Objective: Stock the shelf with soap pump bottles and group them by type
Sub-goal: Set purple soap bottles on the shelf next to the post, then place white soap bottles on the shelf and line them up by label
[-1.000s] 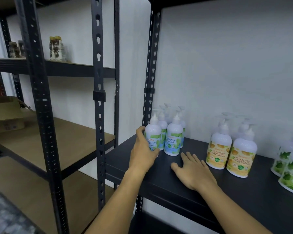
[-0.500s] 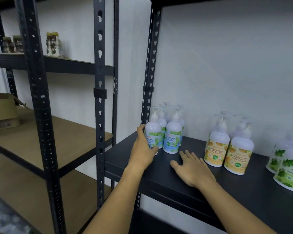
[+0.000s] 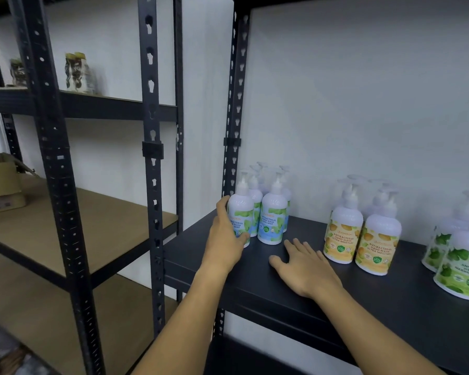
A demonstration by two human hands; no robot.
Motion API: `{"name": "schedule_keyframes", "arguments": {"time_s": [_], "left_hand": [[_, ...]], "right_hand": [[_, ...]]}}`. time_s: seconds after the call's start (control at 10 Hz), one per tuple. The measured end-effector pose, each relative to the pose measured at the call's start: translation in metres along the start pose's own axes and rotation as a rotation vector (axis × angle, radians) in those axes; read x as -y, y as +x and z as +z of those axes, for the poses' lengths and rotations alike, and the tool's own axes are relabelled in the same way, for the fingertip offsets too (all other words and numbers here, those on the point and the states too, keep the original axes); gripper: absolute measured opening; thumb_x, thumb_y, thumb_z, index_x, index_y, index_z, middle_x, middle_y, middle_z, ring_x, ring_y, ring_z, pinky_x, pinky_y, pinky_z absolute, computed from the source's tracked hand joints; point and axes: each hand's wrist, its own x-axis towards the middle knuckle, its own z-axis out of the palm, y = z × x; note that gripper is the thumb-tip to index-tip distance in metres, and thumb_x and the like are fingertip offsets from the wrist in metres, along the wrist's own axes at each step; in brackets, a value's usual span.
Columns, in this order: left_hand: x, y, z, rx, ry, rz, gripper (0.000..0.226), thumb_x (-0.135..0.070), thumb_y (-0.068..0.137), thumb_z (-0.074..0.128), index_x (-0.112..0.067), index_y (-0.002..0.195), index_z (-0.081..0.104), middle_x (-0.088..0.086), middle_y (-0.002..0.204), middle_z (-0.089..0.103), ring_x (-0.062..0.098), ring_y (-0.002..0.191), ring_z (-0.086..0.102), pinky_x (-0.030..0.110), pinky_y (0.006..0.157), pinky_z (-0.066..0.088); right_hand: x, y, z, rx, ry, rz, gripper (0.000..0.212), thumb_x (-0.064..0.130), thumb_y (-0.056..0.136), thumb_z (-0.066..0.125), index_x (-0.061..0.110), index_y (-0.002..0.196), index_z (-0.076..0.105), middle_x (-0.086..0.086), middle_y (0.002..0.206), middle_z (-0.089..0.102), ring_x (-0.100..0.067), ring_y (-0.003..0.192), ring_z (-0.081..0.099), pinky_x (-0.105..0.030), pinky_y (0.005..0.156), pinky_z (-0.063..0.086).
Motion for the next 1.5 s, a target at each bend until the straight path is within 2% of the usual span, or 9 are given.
{"name": "schedule_keyframes", "arguments": {"time_s": [0.3, 0.6, 0.7, 0.8, 0.9, 1.0, 1.1, 1.3, 1.5], "left_hand": [[-0.004, -0.005, 0.000, -0.025, 0.014, 0.044, 0.095, -0.002, 0.086, 0.068, -0.053, 0.142, 0.010, 0.003, 0.126, 0.054, 0.019, 0.108, 0.061, 0.042, 0.090, 0.057], [-0.003, -0.005, 0.000, -0.032, 0.036, 0.062, 0.089, -0.003, 0.088, 0.067, -0.054, 0.140, 0.015, 0.004, 0.124, 0.055, 0.019, 0.108, 0.060, 0.044, 0.091, 0.056], [-0.006, -0.007, 0.000, -0.033, 0.024, 0.060, 0.090, -0.004, 0.088, 0.066, -0.054, 0.140, 0.014, 0.005, 0.126, 0.055, 0.020, 0.108, 0.061, 0.040, 0.089, 0.056], [-0.011, -0.011, -0.003, -0.067, -0.046, 0.024, 0.094, -0.006, 0.087, 0.066, -0.051, 0.145, 0.009, 0.006, 0.131, 0.055, 0.020, 0.110, 0.061, 0.025, 0.083, 0.054], [-0.025, -0.025, -0.007, -0.113, -0.063, -0.041, 0.087, -0.012, 0.088, 0.064, -0.047, 0.147, 0.011, 0.008, 0.132, 0.050, 0.023, 0.119, 0.053, 0.037, 0.094, 0.050], [-0.039, -0.048, -0.008, -0.149, 0.081, -0.047, 0.074, -0.011, 0.090, 0.058, -0.033, 0.149, 0.020, 0.006, 0.138, 0.041, 0.023, 0.130, 0.035, 0.034, 0.095, 0.038], [-0.046, -0.075, -0.005, -0.197, 0.228, 0.077, 0.059, -0.010, 0.089, 0.056, -0.022, 0.143, 0.035, 0.003, 0.137, 0.044, 0.021, 0.125, 0.036, 0.035, 0.095, 0.040], [-0.083, -0.119, 0.038, -0.003, 0.286, 0.214, 0.036, -0.017, 0.092, 0.052, -0.025, 0.127, 0.051, -0.007, 0.130, 0.050, 0.015, 0.120, 0.041, 0.034, 0.100, 0.035], [-0.148, -0.169, 0.117, 0.189, 0.168, 0.407, 0.030, -0.022, 0.093, 0.051, -0.029, 0.122, 0.055, -0.013, 0.126, 0.051, 0.009, 0.115, 0.043, 0.033, 0.098, 0.038]], "right_hand": [[-0.001, 0.000, 0.000, -0.001, 0.004, -0.008, 0.074, 0.060, 0.098, 0.025, 0.022, 0.160, 0.011, 0.001, 0.168, 0.003, -0.017, 0.154, 0.001, -0.040, 0.124, 0.004], [-0.002, 0.002, 0.002, -0.008, 0.007, -0.016, 0.074, 0.060, 0.098, 0.026, 0.022, 0.160, 0.012, 0.001, 0.168, 0.004, -0.018, 0.154, 0.002, -0.040, 0.124, 0.005], [-0.002, 0.004, 0.001, -0.030, 0.031, -0.017, 0.075, 0.060, 0.096, 0.030, 0.021, 0.159, 0.017, 0.000, 0.167, 0.010, -0.019, 0.154, 0.007, -0.041, 0.124, 0.008], [-0.001, 0.002, -0.001, -0.074, 0.071, -0.020, 0.072, 0.057, 0.095, 0.036, 0.019, 0.156, 0.028, -0.004, 0.164, 0.021, -0.022, 0.151, 0.018, -0.043, 0.123, 0.016], [0.001, -0.013, -0.009, -0.133, 0.117, -0.041, 0.058, 0.047, 0.095, 0.045, 0.017, 0.144, 0.049, -0.007, 0.149, 0.048, -0.025, 0.136, 0.044, -0.040, 0.111, 0.037], [0.000, -0.031, -0.016, -0.238, 0.105, -0.072, 0.035, 0.037, 0.093, 0.048, 0.020, 0.116, 0.068, -0.002, 0.120, 0.067, -0.023, 0.110, 0.060, -0.037, 0.086, 0.051], [-0.012, -0.051, -0.022, -0.227, 0.045, -0.136, 0.033, 0.036, 0.094, 0.049, 0.023, 0.117, 0.068, 0.002, 0.119, 0.068, -0.021, 0.110, 0.060, -0.035, 0.080, 0.050], [-0.067, -0.109, -0.051, -0.183, -0.118, -0.180, 0.029, 0.040, 0.095, 0.047, 0.029, 0.113, 0.066, 0.003, 0.109, 0.069, -0.021, 0.094, 0.063, -0.035, 0.072, 0.050], [-0.159, -0.197, -0.085, -0.353, -0.068, 0.018, 0.029, 0.045, 0.093, 0.051, 0.034, 0.115, 0.066, 0.012, 0.108, 0.070, -0.015, 0.099, 0.065, -0.036, 0.081, 0.053]]}}
